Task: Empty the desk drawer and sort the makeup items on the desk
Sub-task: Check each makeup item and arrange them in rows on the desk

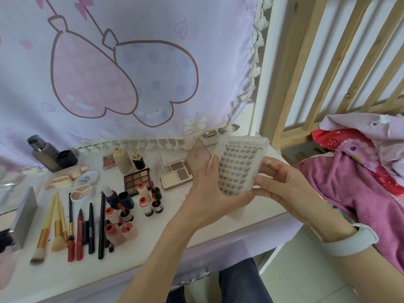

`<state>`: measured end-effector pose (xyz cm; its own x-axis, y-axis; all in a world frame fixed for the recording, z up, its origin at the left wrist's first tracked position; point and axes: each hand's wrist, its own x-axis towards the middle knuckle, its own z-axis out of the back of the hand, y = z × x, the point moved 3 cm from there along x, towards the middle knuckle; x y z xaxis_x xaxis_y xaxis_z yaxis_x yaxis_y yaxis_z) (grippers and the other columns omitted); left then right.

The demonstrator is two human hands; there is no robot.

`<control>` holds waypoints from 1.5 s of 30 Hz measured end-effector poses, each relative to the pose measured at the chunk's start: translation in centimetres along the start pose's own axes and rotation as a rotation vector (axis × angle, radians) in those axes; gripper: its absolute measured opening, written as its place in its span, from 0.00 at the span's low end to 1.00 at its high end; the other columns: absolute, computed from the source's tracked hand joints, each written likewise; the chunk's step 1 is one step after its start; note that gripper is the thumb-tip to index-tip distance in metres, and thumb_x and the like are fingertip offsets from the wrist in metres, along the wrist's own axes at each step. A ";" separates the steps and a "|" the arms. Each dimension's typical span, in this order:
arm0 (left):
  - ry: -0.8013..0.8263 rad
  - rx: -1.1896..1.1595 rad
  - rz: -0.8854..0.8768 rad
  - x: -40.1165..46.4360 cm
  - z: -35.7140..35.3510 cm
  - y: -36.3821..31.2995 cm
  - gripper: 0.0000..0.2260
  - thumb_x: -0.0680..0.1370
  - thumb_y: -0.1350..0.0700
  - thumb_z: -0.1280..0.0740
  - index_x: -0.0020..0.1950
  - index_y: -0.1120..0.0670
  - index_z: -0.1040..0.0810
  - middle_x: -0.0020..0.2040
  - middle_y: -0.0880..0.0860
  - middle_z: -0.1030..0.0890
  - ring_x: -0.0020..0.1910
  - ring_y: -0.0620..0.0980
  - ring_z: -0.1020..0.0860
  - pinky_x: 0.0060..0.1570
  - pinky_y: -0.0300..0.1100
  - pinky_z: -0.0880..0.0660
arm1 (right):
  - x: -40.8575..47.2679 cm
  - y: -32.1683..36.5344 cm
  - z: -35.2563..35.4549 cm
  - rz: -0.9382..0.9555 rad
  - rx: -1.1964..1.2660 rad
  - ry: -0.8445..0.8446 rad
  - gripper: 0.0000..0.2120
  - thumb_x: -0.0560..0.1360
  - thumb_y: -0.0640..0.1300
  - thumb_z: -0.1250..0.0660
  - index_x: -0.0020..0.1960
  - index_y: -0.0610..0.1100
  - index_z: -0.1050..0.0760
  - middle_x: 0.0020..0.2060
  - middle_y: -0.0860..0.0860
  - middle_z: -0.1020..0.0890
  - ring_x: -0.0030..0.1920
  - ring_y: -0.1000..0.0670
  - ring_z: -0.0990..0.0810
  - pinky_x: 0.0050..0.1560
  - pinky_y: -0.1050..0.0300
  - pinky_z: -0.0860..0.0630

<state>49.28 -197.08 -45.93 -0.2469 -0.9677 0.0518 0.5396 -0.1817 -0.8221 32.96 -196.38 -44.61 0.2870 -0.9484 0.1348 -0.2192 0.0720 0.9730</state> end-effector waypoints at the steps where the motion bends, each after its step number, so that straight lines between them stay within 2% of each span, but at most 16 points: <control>1: 0.042 0.001 0.037 -0.1 0.1 0.1 0.50 0.57 0.28 0.35 0.74 0.46 0.46 0.71 0.44 0.39 0.69 0.44 0.38 0.65 0.51 0.33 | 0.1 -0.1 0.3 0.031 -0.155 -0.087 0.28 0.62 0.46 0.24 0.61 0.54 0.27 0.54 0.54 0.20 0.53 0.49 0.20 0.47 0.63 0.21; 3: 0.129 0.018 0.093 -0.5 0.4 0.2 0.52 0.56 0.30 0.39 0.75 0.49 0.48 0.72 0.43 0.42 0.68 0.40 0.39 0.64 0.40 0.35 | -0.1 0.3 1.0 0.191 -0.630 -0.211 0.35 0.66 0.51 0.28 0.68 0.60 0.40 0.63 0.61 0.32 0.64 0.57 0.30 0.59 0.68 0.29; 5: 0.201 0.064 0.084 -1.0 0.4 0.2 0.52 0.55 0.30 0.42 0.75 0.50 0.47 0.69 0.42 0.39 0.61 0.38 0.36 0.54 0.28 0.36 | -0.2 0.4 1.1 0.433 -1.032 -0.097 0.30 0.70 0.60 0.34 0.69 0.62 0.40 0.68 0.60 0.38 0.70 0.58 0.40 0.69 0.64 0.39; 7: 0.243 0.120 0.083 -1.1 0.3 0.5 0.51 0.55 0.30 0.43 0.75 0.49 0.46 0.68 0.42 0.38 0.58 0.38 0.36 0.56 0.31 0.37 | -0.2 -0.1 1.4 0.572 -1.278 0.080 0.20 0.75 0.60 0.42 0.66 0.58 0.33 0.64 0.55 0.28 0.69 0.55 0.37 0.71 0.51 0.42; 9: 0.274 0.201 0.105 -0.8 0.1 1.2 0.50 0.56 0.30 0.42 0.75 0.48 0.46 0.72 0.44 0.41 0.67 0.42 0.39 0.66 0.43 0.40 | -0.1 -0.8 1.4 0.632 -1.422 0.194 0.15 0.77 0.58 0.45 0.60 0.57 0.27 0.54 0.56 0.20 0.64 0.55 0.30 0.69 0.44 0.42; 11: 0.322 0.282 0.118 -0.8 -0.3 1.7 0.49 0.57 0.30 0.41 0.75 0.47 0.47 0.75 0.45 0.46 0.73 0.45 0.45 0.71 0.50 0.44 | -0.3 -1.2 1.1 0.647 -1.483 0.304 0.13 0.75 0.55 0.43 0.55 0.56 0.23 0.50 0.56 0.18 0.56 0.56 0.23 0.66 0.44 0.34; 14: 0.374 0.435 0.079 -0.6 -1.0 2.0 0.45 0.62 0.33 0.39 0.75 0.47 0.49 0.76 0.47 0.47 0.73 0.47 0.47 0.71 0.49 0.47 | -0.7 -1.6 0.7 0.604 -1.543 0.432 0.14 0.73 0.51 0.42 0.53 0.53 0.21 0.47 0.54 0.17 0.45 0.54 0.18 0.45 0.55 0.19; 16: 0.380 0.500 0.052 -0.3 -1.3 2.1 0.45 0.63 0.34 0.39 0.76 0.47 0.49 0.76 0.48 0.48 0.73 0.48 0.47 0.71 0.49 0.48 | -0.7 -1.8 0.6 0.581 -1.575 0.480 0.15 0.72 0.50 0.43 0.53 0.52 0.21 0.47 0.53 0.17 0.42 0.54 0.18 0.33 0.60 0.21; 21: 0.384 0.579 0.010 0.0 -1.6 2.3 0.42 0.69 0.37 0.34 0.76 0.48 0.52 0.76 0.49 0.51 0.74 0.49 0.51 0.70 0.48 0.51 | -0.7 -2.6 0.4 0.624 -1.700 0.526 0.16 0.72 0.48 0.46 0.51 0.48 0.22 0.43 0.51 0.18 0.38 0.50 0.19 0.25 0.60 0.25; 26: 0.368 0.637 -0.069 -0.1 -2.0 3.2 0.45 0.63 0.33 0.42 0.76 0.49 0.53 0.77 0.52 0.53 0.74 0.49 0.52 0.71 0.47 0.54 | -1.0 -4.2 0.2 0.734 -1.856 0.479 0.17 0.75 0.44 0.49 0.45 0.44 0.21 0.35 0.50 0.21 0.30 0.50 0.25 0.22 0.60 0.29; 29: 0.290 0.615 -0.103 -0.3 -2.0 3.9 0.47 0.60 0.30 0.49 0.76 0.47 0.52 0.77 0.50 0.54 0.75 0.46 0.56 0.71 0.44 0.57 | -1.0 -4.6 0.1 0.819 -1.869 0.425 0.23 0.78 0.40 0.55 0.43 0.44 0.21 0.33 0.50 0.22 0.28 0.51 0.26 0.22 0.61 0.31; 31: 0.186 0.575 -0.131 -0.8 -2.0 4.4 0.45 0.60 0.29 0.51 0.75 0.45 0.48 0.77 0.47 0.51 0.75 0.44 0.57 0.72 0.44 0.58 | -1.0 -4.7 0.0 0.845 -1.897 0.391 0.17 0.75 0.39 0.49 0.43 0.44 0.21 0.32 0.50 0.22 0.28 0.51 0.27 0.22 0.61 0.34; 35: 0.070 0.474 -0.120 -1.7 -1.9 5.4 0.40 0.65 0.27 0.45 0.74 0.43 0.43 0.76 0.44 0.50 0.74 0.42 0.60 0.72 0.43 0.60 | -1.3 -5.2 -0.4 0.867 -1.919 0.365 0.06 0.69 0.40 0.37 0.42 0.44 0.21 0.32 0.51 0.22 0.28 0.51 0.27 0.23 0.61 0.34; 38: 0.006 0.430 -0.096 -2.0 -1.9 5.8 0.37 0.68 0.31 0.37 0.73 0.44 0.42 0.76 0.47 0.49 0.74 0.44 0.62 0.71 0.42 0.59 | -1.3 -5.3 -0.5 0.881 -1.926 0.325 0.04 0.69 0.40 0.35 0.41 0.44 0.22 0.32 0.50 0.22 0.28 0.51 0.27 0.24 0.61 0.34; 41: -0.016 0.403 -0.092 -2.1 -1.9 6.1 0.37 0.68 0.32 0.38 0.73 0.45 0.41 0.76 0.47 0.50 0.72 0.41 0.67 0.72 0.43 0.56 | -1.2 -5.5 -0.7 0.898 -1.931 0.305 0.03 0.67 0.40 0.32 0.40 0.44 0.22 0.32 0.50 0.23 0.27 0.51 0.27 0.22 0.61 0.33; 45: -0.001 0.389 -0.071 -2.2 -1.9 6.2 0.37 0.69 0.32 0.37 0.74 0.44 0.43 0.77 0.47 0.51 0.73 0.42 0.65 0.73 0.45 0.54 | -1.1 -5.7 -0.6 0.897 -1.932 0.279 0.03 0.68 0.40 0.33 0.41 0.43 0.22 0.32 0.49 0.22 0.28 0.51 0.26 0.23 0.60 0.30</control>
<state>51.70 -195.74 -52.24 -0.2941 -0.9503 0.1018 0.7859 -0.3011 -0.5401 34.43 -195.58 -50.19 0.8080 -0.4431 0.3884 0.5861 0.6724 -0.4521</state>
